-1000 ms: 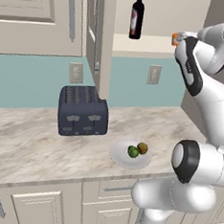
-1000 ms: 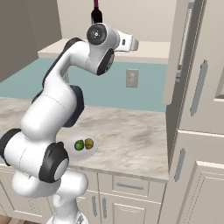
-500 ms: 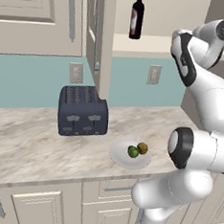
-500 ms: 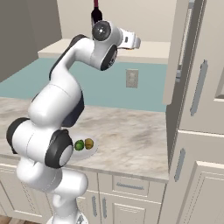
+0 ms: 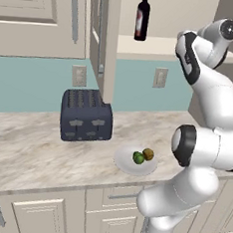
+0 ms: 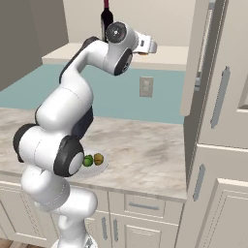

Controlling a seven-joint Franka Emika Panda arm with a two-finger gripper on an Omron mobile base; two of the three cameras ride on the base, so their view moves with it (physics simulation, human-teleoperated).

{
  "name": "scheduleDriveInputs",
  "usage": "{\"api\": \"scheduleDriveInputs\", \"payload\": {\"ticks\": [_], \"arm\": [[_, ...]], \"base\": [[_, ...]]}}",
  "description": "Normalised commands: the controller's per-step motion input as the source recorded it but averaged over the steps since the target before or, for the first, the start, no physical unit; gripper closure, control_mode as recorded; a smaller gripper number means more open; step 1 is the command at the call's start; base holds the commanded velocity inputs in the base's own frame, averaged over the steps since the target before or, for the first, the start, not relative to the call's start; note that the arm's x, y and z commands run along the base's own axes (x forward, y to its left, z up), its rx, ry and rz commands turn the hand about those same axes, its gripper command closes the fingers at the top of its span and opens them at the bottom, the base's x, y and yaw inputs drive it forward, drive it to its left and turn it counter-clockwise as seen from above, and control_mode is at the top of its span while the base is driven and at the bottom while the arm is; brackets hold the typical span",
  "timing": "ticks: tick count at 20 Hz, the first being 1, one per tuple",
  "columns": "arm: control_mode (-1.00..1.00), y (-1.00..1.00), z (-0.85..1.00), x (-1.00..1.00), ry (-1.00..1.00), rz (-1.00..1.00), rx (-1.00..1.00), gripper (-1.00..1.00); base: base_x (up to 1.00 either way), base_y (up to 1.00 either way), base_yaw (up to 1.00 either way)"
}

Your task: Pick the avocado and bread from the counter and place them on the plate. Then pick the jam from the cabinet and place it next to the plate. Lastly close the cabinet door.

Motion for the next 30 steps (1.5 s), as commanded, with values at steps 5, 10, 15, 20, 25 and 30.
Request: {"api": "scheduleDriveInputs", "payload": {"ticks": [5,10,15,20,25,30], "arm": [[-1.00,0.00,-0.07,0.21,0.00,0.00,0.00,-1.00],[-1.00,-0.01,-0.06,0.26,0.00,0.00,0.00,-1.00],[-1.00,-0.07,-0.06,0.26,0.02,0.00,0.01,-1.00],[-1.00,-0.10,-0.02,0.25,0.01,0.00,0.02,-1.00],[-1.00,-0.07,-0.04,0.29,0.01,0.00,0.02,-1.00],[-1.00,-0.04,-0.07,0.28,0.02,0.01,0.02,-1.00]], "base": [[0.00,0.00,0.00],[0.00,0.00,0.00],[0.00,0.00,0.00],[0.00,0.00,0.00],[0.00,0.00,0.00],[0.00,0.00,0.00]]}}
